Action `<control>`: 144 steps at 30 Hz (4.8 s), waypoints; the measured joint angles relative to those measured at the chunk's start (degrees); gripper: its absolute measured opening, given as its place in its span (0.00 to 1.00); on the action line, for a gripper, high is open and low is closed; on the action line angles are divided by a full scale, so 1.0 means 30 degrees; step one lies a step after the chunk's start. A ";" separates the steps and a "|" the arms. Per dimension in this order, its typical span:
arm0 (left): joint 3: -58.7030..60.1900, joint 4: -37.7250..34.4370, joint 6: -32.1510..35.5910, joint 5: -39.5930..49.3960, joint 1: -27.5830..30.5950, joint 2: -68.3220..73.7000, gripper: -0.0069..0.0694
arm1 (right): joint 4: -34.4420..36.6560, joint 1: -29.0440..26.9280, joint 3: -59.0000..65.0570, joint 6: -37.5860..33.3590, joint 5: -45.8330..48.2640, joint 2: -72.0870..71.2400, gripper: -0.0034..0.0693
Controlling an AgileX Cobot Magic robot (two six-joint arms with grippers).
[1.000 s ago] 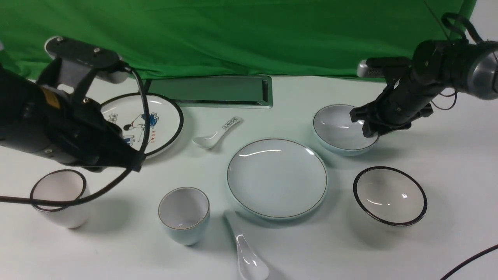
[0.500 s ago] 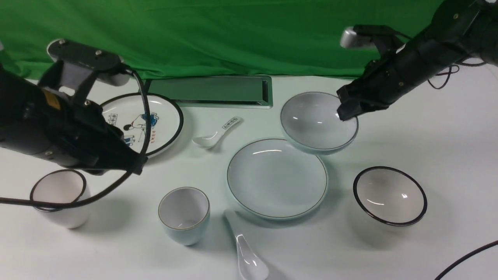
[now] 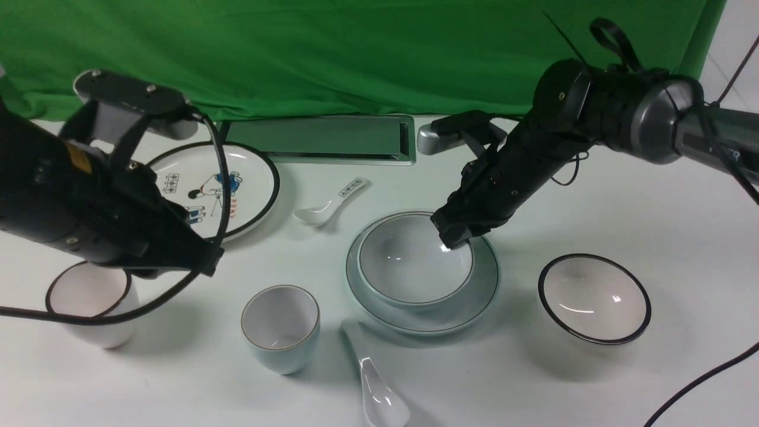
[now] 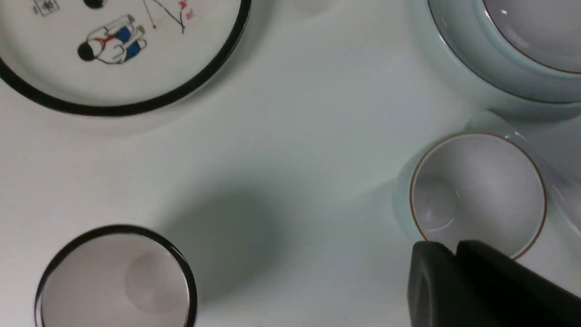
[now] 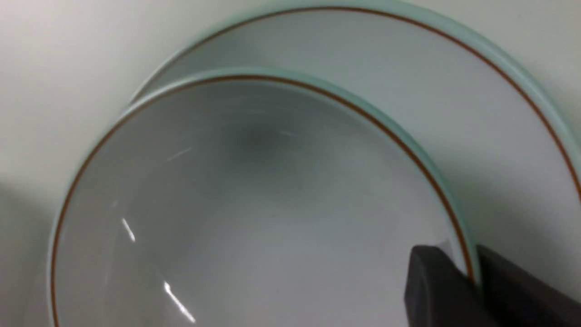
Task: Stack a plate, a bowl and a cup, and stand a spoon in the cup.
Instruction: Use the right arm to put the blue rice bowl into the blue large plate in the middle, then use the left arm to grab a blue teacup, then use the left arm to put the blue teacup into the blue rice bowl in the middle, then use the left arm to grab a blue soup spoon, then use the left arm to put the blue soup spoon into the blue teacup in the middle
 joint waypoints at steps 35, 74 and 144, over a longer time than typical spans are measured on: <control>-0.7728 0.0043 -0.0286 -0.0965 -0.5147 0.8576 0.09 | -0.6430 -0.0761 -0.2471 0.0889 0.6280 -0.6897 0.58; -0.8777 0.1704 -0.5459 0.4721 -0.6059 0.8532 0.70 | -0.6566 -0.0761 -0.2454 0.0956 0.7527 -1.0132 0.58; -0.1861 0.0591 -0.5788 -2.5736 -0.6672 1.1995 0.20 | -0.6544 -0.0761 -0.2454 0.2881 0.7610 -1.4141 0.58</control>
